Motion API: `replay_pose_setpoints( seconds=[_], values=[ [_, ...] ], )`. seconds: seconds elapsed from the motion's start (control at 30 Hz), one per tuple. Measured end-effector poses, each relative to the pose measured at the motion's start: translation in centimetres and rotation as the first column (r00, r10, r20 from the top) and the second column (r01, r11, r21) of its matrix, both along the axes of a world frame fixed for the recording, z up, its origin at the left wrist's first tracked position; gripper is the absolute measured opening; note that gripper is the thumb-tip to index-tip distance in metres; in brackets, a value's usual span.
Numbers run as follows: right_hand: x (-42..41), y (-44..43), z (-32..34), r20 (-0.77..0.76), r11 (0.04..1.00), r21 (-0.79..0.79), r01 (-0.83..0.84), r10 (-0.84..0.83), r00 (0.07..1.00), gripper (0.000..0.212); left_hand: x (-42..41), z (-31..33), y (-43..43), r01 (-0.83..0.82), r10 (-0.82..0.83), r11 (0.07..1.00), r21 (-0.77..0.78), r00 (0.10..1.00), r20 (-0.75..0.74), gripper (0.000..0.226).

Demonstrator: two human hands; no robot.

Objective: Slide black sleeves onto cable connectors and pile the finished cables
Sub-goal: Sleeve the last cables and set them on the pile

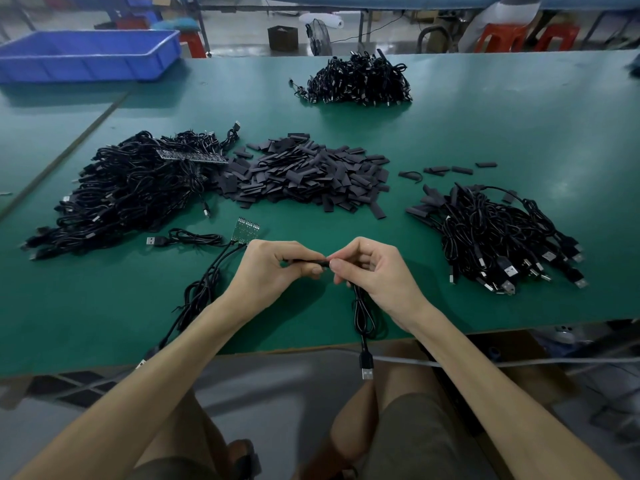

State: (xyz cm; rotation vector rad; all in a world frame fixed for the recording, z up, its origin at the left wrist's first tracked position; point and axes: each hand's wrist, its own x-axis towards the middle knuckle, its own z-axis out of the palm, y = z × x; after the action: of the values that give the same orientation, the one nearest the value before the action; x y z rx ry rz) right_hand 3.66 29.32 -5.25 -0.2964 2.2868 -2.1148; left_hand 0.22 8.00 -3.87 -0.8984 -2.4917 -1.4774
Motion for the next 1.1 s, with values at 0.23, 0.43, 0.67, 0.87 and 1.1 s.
replay_pose_setpoints(
  seconds=[0.23, 0.43, 0.67, 0.87, 1.1],
  values=[
    [0.1, -0.02, 0.25, 0.012, 1.0, -0.002, 0.011, -0.011, 1.0, 0.011, -0.1, 0.18, -0.03, 0.001, -0.001, 1.0, 0.009, 0.998, 0.066, 0.02],
    [0.14, 0.01, 0.28, 0.014, 1.0, 0.01, 0.015, -0.015, 1.0, 0.011, -0.09, 0.19, -0.09, 0.023, -0.023, 1.0, 0.003, 0.997, 0.071, 0.018],
    [0.17, -0.09, 0.51, 0.018, 1.0, 0.022, 0.003, -0.003, 1.0, 0.011, -0.34, 0.02, -0.14, 0.021, -0.022, 1.0, 0.017, 0.997, 0.08, 0.018],
    [0.14, -0.21, 0.58, 0.028, 0.999, 0.037, 0.013, -0.014, 1.0, 0.013, -0.51, 0.0, -0.26, 0.04, -0.046, 0.998, 0.054, 0.993, 0.108, 0.017],
    [0.09, -0.18, 0.45, 0.026, 0.999, 0.043, 0.014, -0.015, 1.0, 0.013, -0.7, -0.31, -0.24, 0.062, -0.073, 0.996, 0.068, 0.983, 0.169, 0.016]
  ],
)
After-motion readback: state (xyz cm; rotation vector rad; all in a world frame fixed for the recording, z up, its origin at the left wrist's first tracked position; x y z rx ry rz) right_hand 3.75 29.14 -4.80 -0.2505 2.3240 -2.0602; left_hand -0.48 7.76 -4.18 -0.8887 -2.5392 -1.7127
